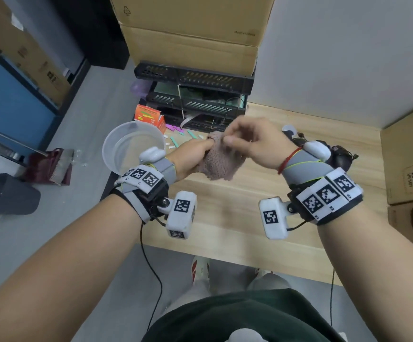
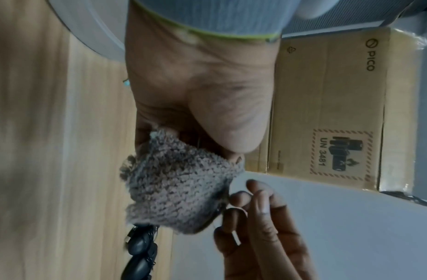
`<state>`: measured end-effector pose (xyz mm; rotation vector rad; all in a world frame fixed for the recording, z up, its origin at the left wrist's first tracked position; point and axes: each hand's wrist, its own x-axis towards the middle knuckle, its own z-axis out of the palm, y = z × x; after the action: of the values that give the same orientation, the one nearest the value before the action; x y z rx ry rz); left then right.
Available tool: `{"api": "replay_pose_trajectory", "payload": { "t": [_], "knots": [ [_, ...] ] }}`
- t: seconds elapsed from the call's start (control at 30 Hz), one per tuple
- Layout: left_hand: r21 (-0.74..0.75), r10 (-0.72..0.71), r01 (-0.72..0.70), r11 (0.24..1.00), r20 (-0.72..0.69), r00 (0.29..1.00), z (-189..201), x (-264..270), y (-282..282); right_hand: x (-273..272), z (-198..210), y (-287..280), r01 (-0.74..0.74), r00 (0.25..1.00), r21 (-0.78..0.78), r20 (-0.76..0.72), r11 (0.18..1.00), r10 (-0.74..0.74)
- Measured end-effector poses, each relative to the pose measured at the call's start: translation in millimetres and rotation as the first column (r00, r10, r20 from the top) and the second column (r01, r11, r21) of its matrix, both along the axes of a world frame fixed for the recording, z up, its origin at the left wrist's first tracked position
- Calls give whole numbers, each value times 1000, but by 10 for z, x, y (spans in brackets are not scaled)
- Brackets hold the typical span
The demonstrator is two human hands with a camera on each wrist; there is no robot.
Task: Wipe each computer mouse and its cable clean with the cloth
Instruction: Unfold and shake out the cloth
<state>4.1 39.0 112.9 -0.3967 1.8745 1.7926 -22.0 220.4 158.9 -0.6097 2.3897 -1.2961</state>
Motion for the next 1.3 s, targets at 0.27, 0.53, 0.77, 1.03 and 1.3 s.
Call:
{"api": "replay_pose_trajectory", "payload": {
  "t": [0.27,0.53,0.77,1.03,1.3],
  "knots": [
    [141,182,-205,968,160,970,-352,120,-239,-75,-779,-16,-80,866,-21,493,997,80],
    [-44,74,-68,997,129,989,-1123,473,-633,141,-1595,-314,220,717,-34,683,975,-138],
    [-374,258,-214,903,74,963,-1623,467,-791,-145,-2204,-603,257,777,281,509,925,-371],
    [-593,-124,135,794,59,990,-1946,531,-685,88,-2474,-841,-10,857,281,497,960,-137],
    [-699,-259,249,670,94,961,-2148,411,-728,106,-2675,-992,-21,822,260,554,965,-131]
  ]
}}
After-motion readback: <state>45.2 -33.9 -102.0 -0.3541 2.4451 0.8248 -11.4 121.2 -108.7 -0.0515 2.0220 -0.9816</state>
